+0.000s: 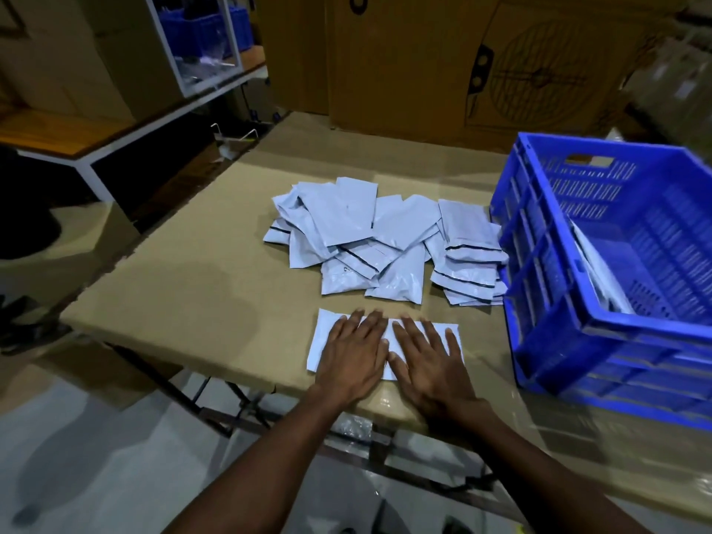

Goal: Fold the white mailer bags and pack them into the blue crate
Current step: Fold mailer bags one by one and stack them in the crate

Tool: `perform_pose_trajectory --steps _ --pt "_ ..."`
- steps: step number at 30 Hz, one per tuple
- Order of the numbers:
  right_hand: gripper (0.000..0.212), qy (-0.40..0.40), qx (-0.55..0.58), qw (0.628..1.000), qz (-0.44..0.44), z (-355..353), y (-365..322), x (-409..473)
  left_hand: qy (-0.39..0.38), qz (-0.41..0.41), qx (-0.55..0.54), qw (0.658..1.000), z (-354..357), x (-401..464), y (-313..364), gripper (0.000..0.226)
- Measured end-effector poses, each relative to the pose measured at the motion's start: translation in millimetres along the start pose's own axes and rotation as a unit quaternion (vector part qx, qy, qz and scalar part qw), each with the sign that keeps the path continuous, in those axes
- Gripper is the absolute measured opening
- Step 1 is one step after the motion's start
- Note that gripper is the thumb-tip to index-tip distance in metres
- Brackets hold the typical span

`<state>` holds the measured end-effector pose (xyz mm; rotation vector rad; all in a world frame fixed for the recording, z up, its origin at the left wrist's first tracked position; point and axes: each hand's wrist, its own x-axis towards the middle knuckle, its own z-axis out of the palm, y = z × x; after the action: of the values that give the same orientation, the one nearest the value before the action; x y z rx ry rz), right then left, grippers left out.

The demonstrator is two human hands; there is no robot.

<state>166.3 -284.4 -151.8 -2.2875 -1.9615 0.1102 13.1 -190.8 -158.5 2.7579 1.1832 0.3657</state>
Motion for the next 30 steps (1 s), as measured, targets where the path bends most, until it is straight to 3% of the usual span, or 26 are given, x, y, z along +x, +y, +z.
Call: perform_pose_trajectory --steps 6,13,18,23,26,30 --pt "0.070 -0.018 0.006 0.999 0.029 -2 15 -6 -0.099 -0.040 0.021 0.994 -10 -1 -6 0.082" --pt "0.076 -0.072 0.023 0.997 0.010 -12 22 -3 -0.109 -0.100 0.057 0.987 -22 -18 -41 0.088" --pt "0.087 -0.071 -0.014 0.997 0.030 -27 -4 8 -0.119 -0.121 0.061 0.984 -24 -21 -37 0.080" --pt "0.080 -0.100 0.064 0.992 -0.050 -17 -47 23 -0.136 -0.132 0.073 0.979 -25 -22 -37 0.077" --pt "0.084 -0.088 0.036 0.995 -0.039 -8 -27 18 -0.134 -0.130 0.064 0.980 -26 -21 -36 0.071" --pt "0.073 -0.081 0.025 0.996 0.002 -15 15 3 -0.136 -0.135 0.051 0.980 -25 -22 -38 0.070"
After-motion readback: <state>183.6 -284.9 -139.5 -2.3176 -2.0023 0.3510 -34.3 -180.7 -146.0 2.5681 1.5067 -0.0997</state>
